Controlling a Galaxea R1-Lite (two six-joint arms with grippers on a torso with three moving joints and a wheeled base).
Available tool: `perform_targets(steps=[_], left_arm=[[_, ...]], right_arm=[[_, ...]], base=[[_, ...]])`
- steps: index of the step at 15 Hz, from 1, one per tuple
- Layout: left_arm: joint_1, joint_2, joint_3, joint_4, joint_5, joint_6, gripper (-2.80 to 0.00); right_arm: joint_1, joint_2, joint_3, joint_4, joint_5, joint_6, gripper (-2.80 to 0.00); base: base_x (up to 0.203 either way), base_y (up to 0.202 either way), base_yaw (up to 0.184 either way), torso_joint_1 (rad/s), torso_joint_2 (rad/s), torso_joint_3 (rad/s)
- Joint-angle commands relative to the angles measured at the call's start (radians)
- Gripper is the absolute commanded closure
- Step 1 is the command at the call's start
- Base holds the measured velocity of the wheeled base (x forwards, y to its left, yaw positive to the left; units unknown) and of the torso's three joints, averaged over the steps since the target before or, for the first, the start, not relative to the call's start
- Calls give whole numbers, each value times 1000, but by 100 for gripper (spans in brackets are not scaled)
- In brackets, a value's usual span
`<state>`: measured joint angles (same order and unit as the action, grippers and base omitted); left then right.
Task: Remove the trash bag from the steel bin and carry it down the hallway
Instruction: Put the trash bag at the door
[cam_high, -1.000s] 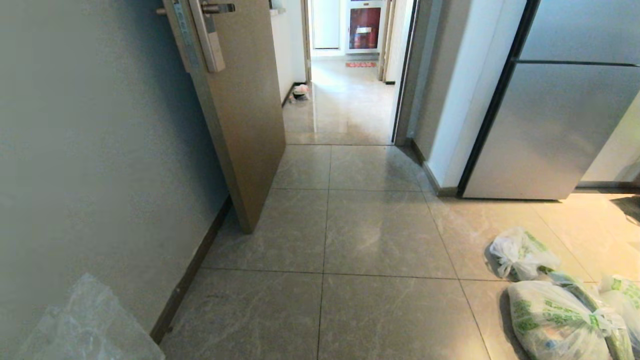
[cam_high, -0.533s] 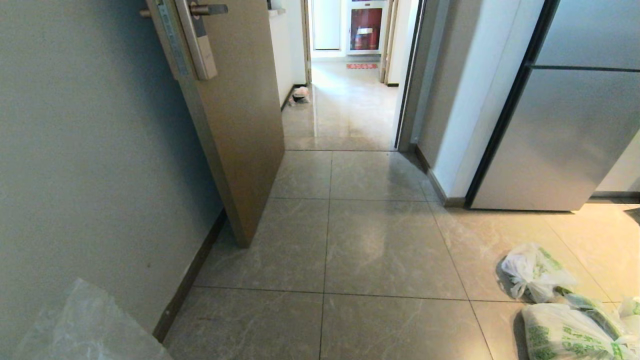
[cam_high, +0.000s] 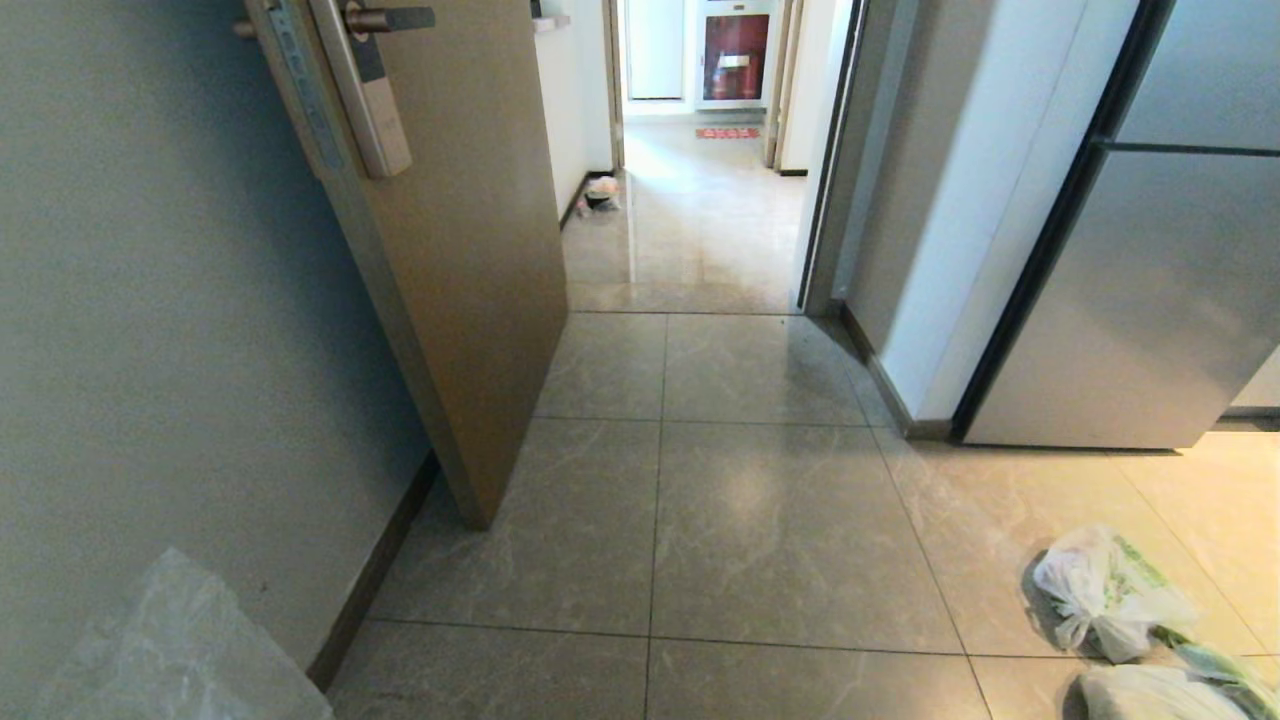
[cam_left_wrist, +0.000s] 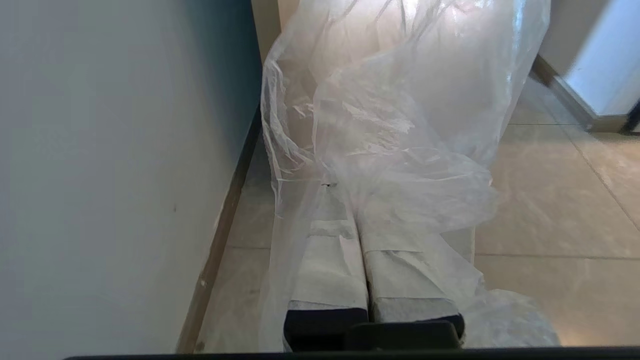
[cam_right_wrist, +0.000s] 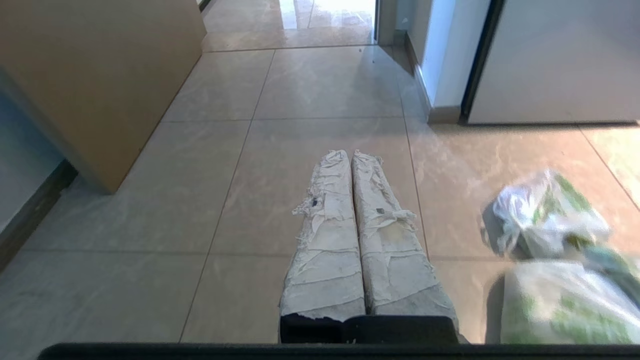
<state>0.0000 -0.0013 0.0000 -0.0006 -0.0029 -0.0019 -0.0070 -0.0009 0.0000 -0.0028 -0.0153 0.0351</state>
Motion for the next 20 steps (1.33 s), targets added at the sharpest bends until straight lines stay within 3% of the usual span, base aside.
perform_targets(steps=[1, 20], left_arm=[[0, 1, 2, -1, 0, 0, 0], [0, 1, 2, -1, 0, 0, 0]], right_arm=[[0, -1, 2, 0, 0, 0, 0], [-1, -1, 2, -2, 0, 3, 0]], base=[[194, 0, -2, 2, 4, 5], [192, 0, -1, 2, 3, 2]])
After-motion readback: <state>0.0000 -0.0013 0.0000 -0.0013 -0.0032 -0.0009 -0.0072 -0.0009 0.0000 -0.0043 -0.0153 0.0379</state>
